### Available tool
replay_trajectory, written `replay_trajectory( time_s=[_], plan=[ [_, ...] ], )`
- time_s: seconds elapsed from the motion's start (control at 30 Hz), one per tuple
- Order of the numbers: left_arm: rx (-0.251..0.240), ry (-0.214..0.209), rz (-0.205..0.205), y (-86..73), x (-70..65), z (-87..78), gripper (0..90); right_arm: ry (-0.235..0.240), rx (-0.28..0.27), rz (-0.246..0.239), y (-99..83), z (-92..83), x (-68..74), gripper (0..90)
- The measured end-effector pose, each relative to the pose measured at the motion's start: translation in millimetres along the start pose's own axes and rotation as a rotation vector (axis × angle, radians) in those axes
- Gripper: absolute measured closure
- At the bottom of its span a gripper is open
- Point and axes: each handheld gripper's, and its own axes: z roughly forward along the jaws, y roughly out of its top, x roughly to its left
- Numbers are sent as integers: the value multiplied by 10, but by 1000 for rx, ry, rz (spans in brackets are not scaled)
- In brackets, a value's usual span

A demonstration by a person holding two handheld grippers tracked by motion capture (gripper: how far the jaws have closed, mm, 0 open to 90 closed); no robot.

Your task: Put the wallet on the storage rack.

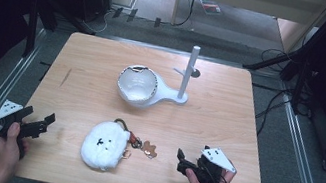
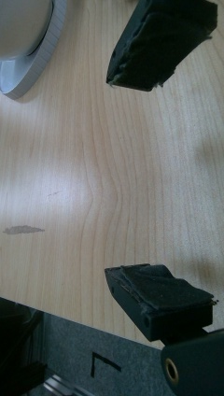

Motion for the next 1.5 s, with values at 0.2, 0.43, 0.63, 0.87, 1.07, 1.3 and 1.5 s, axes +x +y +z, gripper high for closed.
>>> replay_trajectory(
  time_s=[0.2,0.43,0.63,0.87,1.07,1.3,1.5],
  plan=[
    [-2,-2,-2,0,2,-1,82,24,3,-4,10,30,164,81],
    [-9,-7,-5,-3,6,-3,82,49,16,-6,25,82,369,81],
    [-2,-7,-2,-1,8,-3,82,92,31,-7,38,120,574,129],
    [-3,-7,-2,-1,10,-3,82,145,58,-33,35,197,814,133],
    [-4,-9,-5,-2,10,-3,82,220,80,-45,38,247,971,224],
    [-3,-9,-5,-2,9,-3,82,277,112,-41,16,328,1152,238],
    [-2,-10,-3,-1,3,0,82,334,147,-49,-1,409,1286,243]
  ],
)
